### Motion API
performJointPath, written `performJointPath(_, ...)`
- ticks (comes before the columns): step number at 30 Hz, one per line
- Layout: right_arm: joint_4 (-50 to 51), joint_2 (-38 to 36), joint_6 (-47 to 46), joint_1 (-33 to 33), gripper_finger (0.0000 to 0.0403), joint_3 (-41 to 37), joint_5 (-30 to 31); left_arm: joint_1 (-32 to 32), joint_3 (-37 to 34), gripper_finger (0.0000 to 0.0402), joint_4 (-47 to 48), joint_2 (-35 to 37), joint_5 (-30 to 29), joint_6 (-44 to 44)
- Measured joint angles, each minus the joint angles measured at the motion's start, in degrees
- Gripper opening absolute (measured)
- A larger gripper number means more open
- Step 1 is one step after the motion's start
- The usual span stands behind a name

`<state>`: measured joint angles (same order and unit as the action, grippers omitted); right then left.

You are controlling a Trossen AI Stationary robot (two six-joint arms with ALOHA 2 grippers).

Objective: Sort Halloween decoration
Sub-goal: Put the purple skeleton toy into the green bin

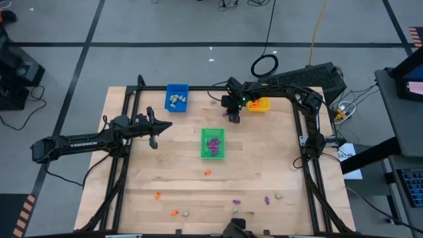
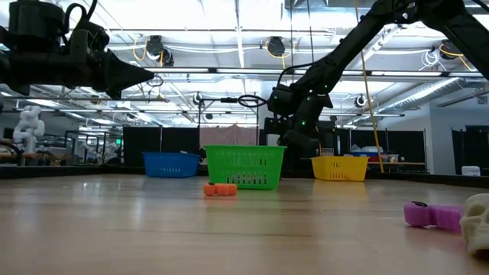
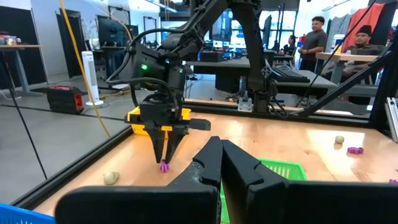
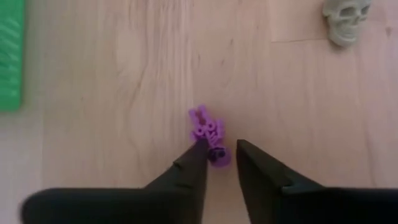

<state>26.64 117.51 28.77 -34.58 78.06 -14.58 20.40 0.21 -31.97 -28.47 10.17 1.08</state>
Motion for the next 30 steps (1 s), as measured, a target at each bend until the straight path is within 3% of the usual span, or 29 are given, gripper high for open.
performJointPath(4,2.18,0.02,0.48,0.3,0.0023,-0.02,0.71,-0.01,0.0,0.0008,0.0,0.0,0.0,0.0)
performJointPath(7,3.47,-0.29,0.48,0.64,0.0007,-0.07,1.1,0.0,0.0,0.0008,0.0,0.0,-0.02,0.0)
performJointPath(19,10.2,-9.23,-4.51,4.47,0.0012,-0.42,1.74,-0.01,0.01,0.0008,0.0,0.0,0.0,0.0)
performJointPath(30,13.41,-19.37,-16.06,15.61,0.0012,-0.33,1.35,0.0,0.01,0.0008,0.0,0.0,0.0,0.0)
